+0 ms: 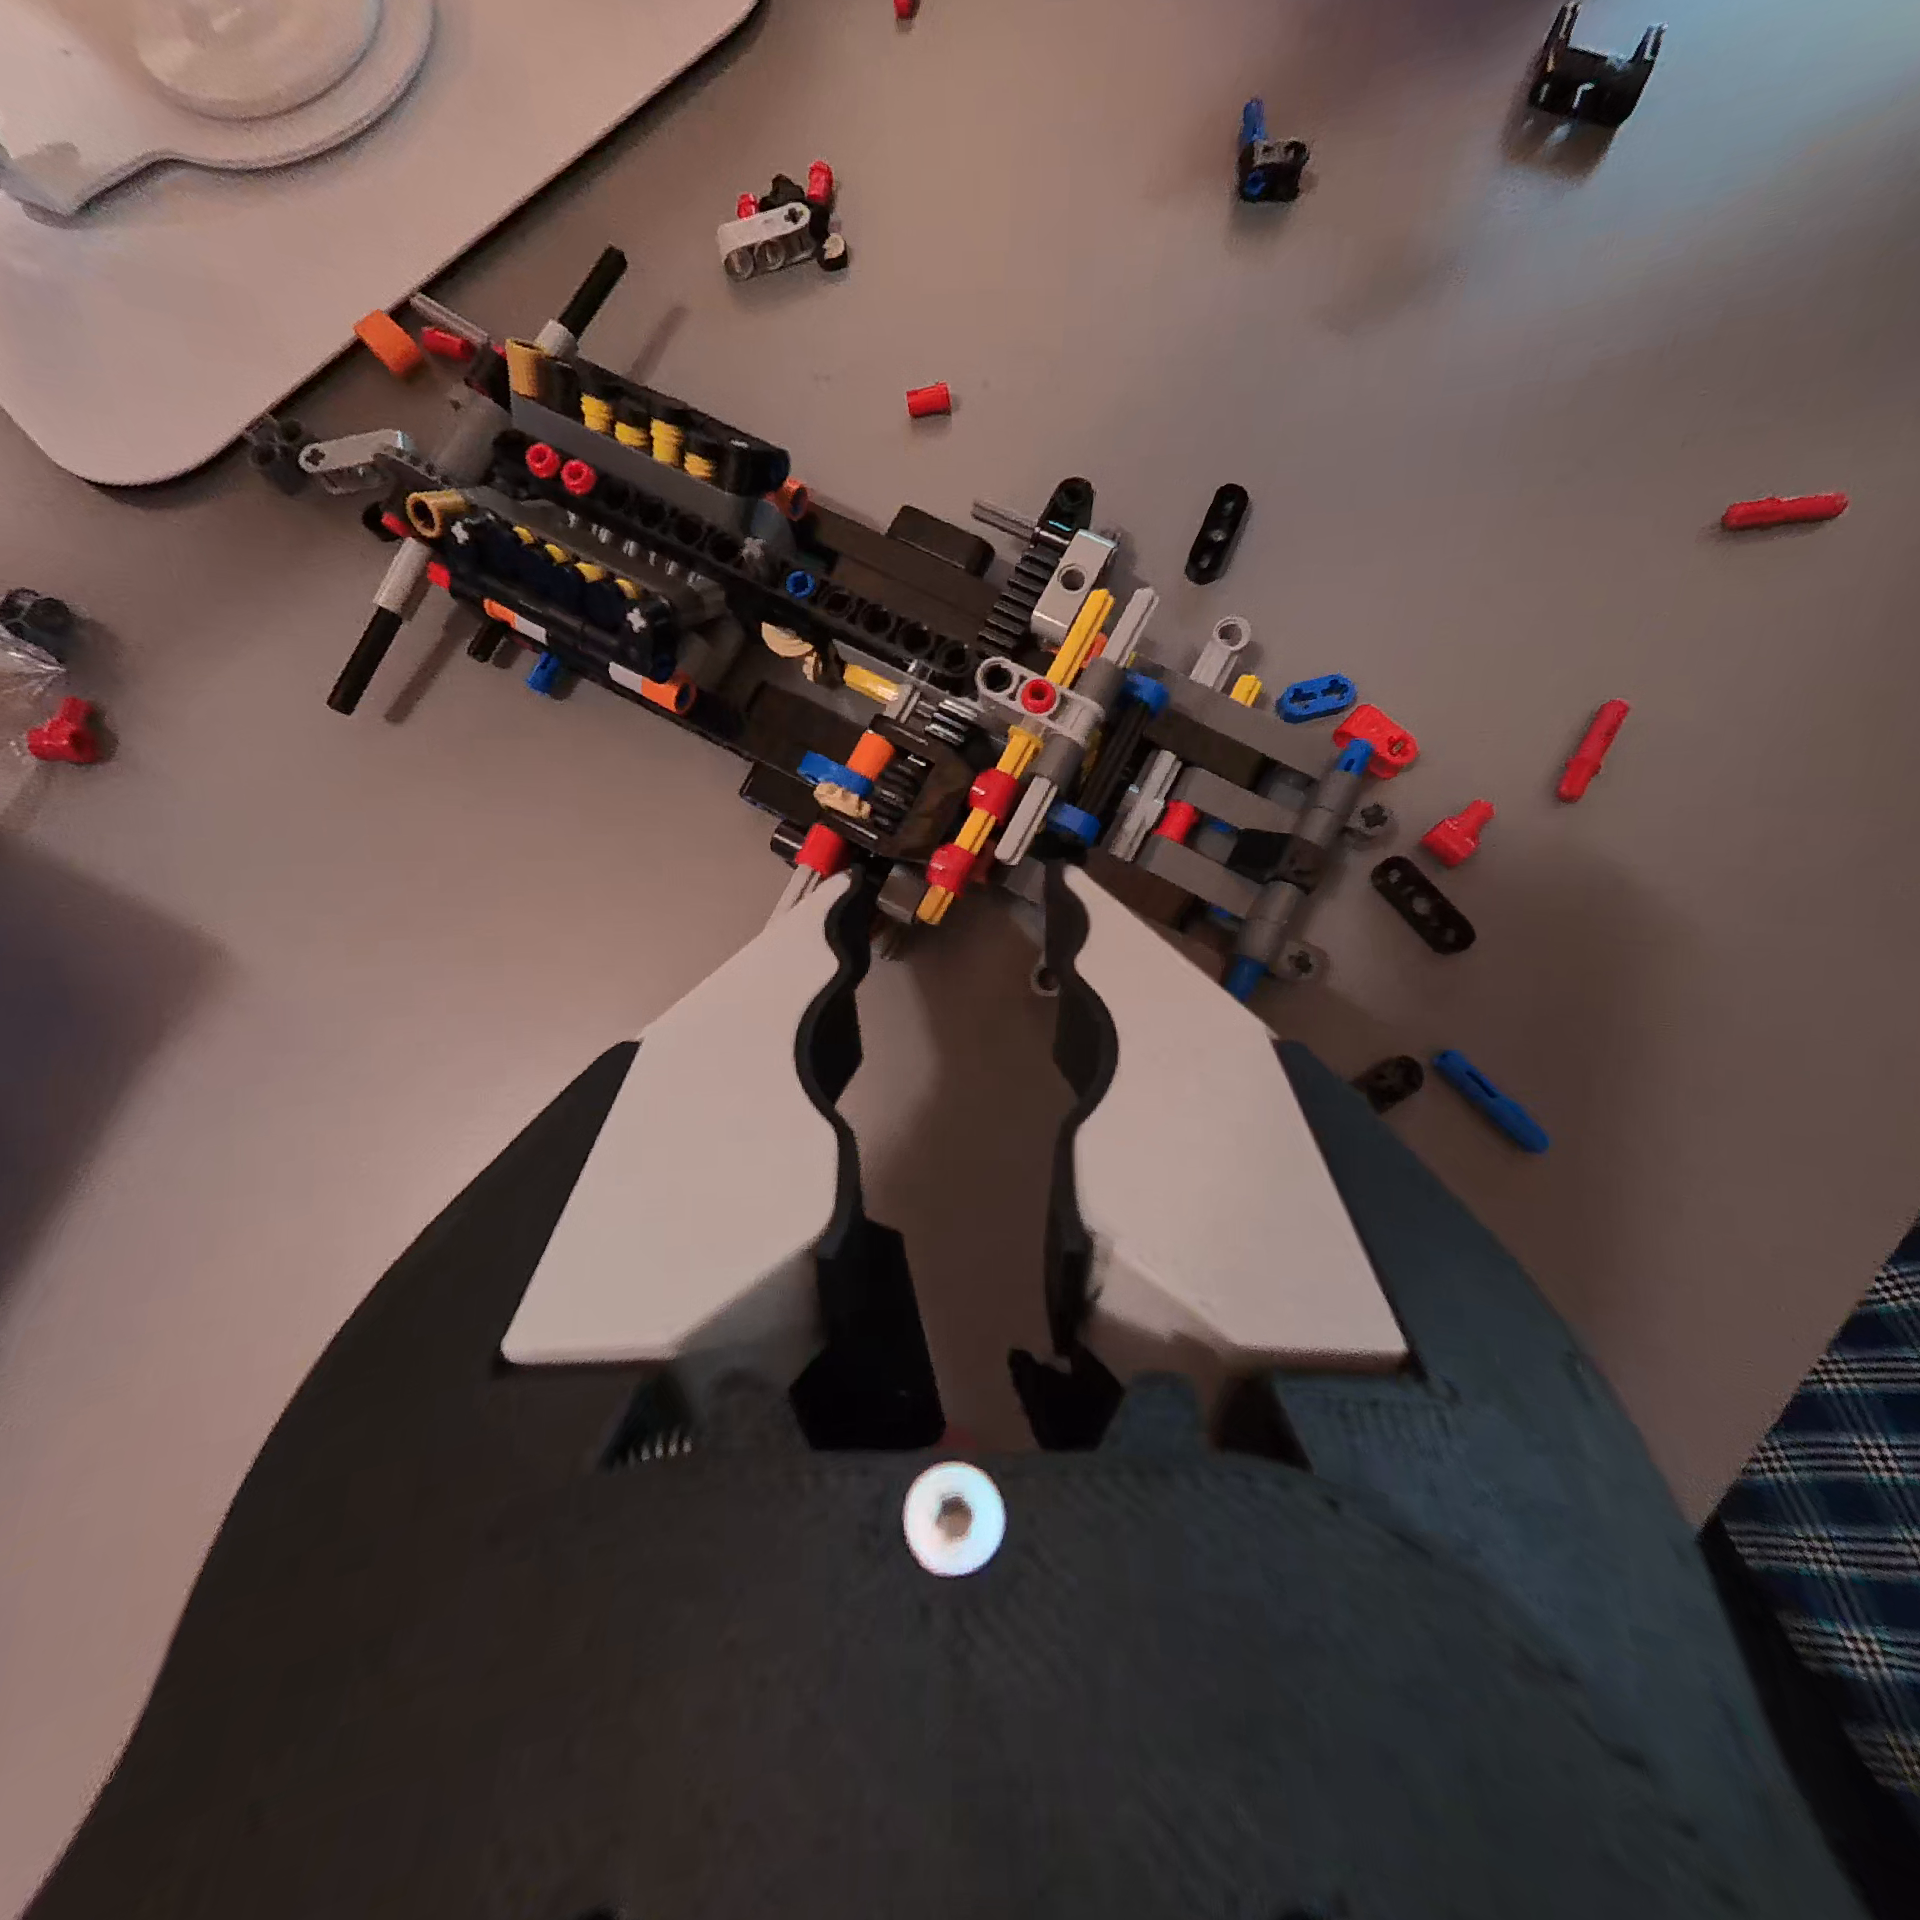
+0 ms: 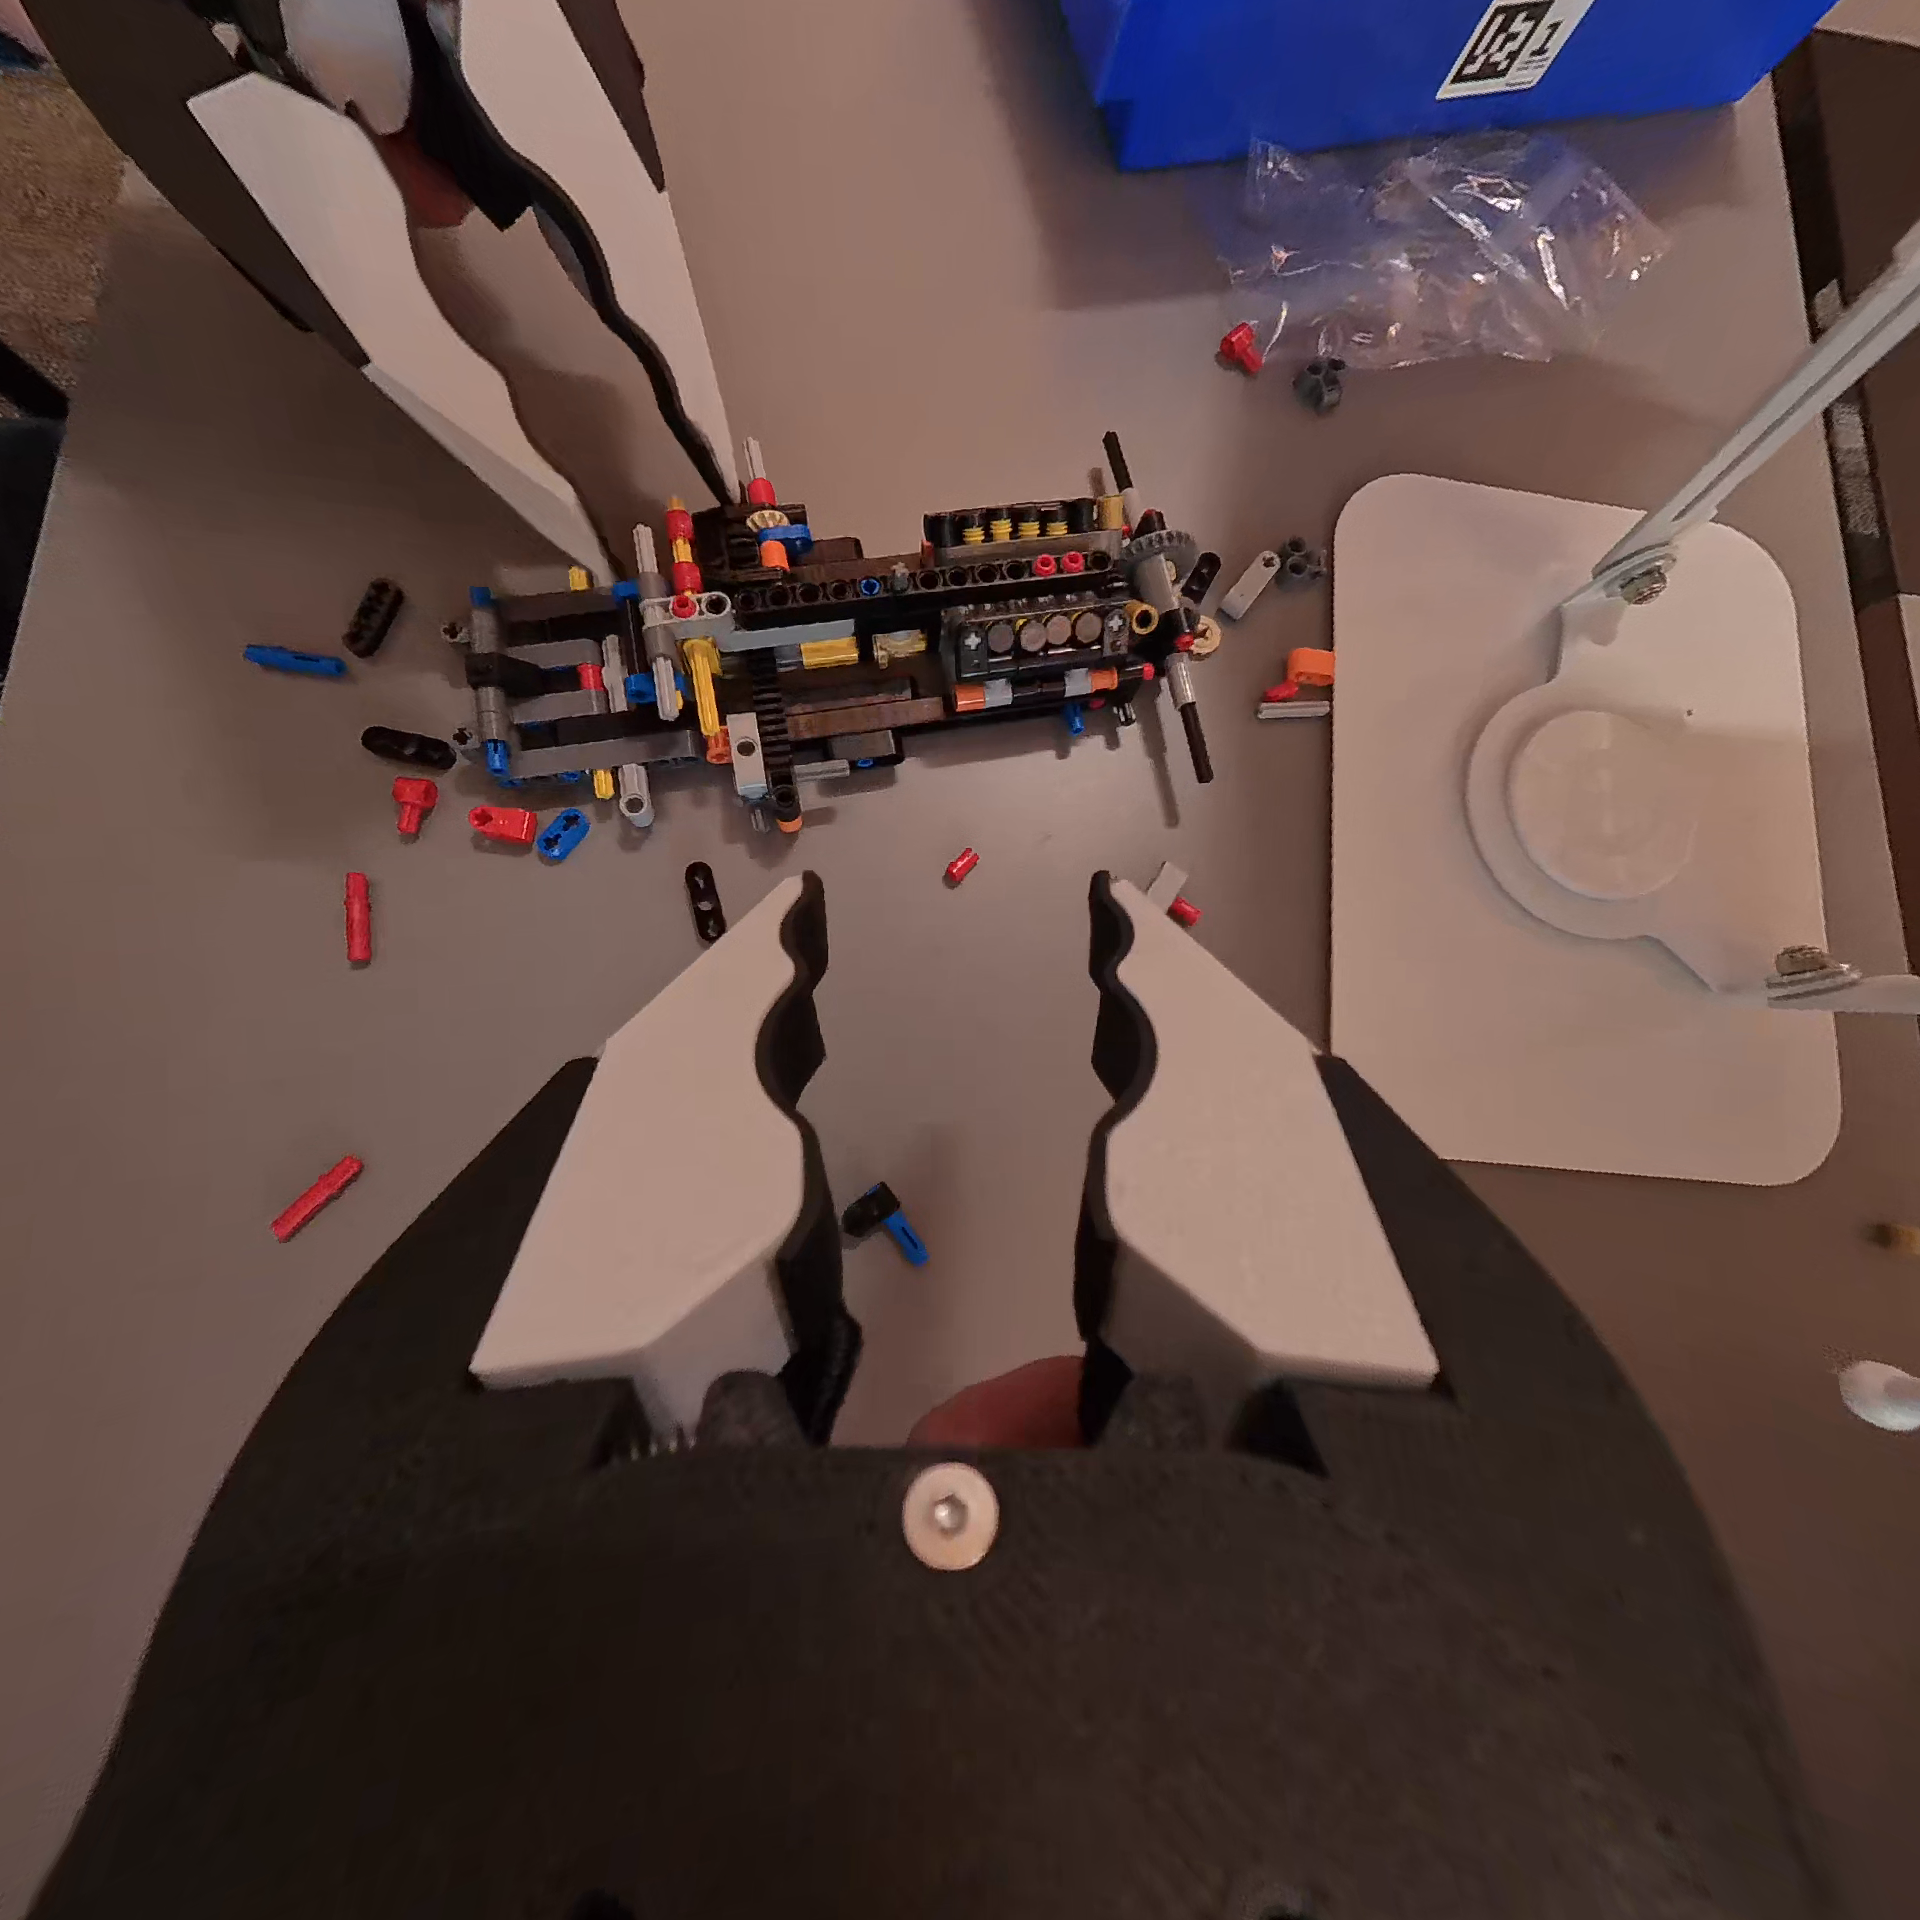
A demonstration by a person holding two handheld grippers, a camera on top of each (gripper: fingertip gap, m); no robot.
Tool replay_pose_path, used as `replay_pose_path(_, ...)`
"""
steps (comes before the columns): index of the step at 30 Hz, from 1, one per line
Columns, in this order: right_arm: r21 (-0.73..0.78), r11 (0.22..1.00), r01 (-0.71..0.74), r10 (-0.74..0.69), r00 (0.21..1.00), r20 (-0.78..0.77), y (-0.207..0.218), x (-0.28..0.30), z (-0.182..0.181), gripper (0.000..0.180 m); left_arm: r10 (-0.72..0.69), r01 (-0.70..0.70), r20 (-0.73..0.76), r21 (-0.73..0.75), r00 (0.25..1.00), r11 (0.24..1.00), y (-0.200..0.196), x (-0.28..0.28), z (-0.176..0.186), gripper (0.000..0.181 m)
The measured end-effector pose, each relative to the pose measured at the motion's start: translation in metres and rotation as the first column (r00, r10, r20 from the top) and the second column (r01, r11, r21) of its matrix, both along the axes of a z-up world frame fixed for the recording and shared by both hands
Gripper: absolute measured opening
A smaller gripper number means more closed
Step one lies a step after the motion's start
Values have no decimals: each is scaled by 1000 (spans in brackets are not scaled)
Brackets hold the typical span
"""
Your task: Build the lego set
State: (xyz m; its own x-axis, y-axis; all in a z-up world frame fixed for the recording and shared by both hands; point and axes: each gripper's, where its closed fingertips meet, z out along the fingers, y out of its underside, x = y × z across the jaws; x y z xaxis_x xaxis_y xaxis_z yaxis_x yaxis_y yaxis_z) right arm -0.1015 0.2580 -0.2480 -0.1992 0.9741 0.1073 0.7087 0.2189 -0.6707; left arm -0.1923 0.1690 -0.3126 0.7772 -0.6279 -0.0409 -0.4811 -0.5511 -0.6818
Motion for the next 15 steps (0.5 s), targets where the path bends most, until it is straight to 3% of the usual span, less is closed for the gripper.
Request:
replay_pose_path(11,3,1000,-16,16,1000,19,-4,-1,-5,48,67,-67,2,63,998,996,2,3,0,8)
replay_pose_path(15,6,1000,-20,20,1000,21,-5,-1,-6,48,84,-84,10,81,996,993,0,5,0,8)
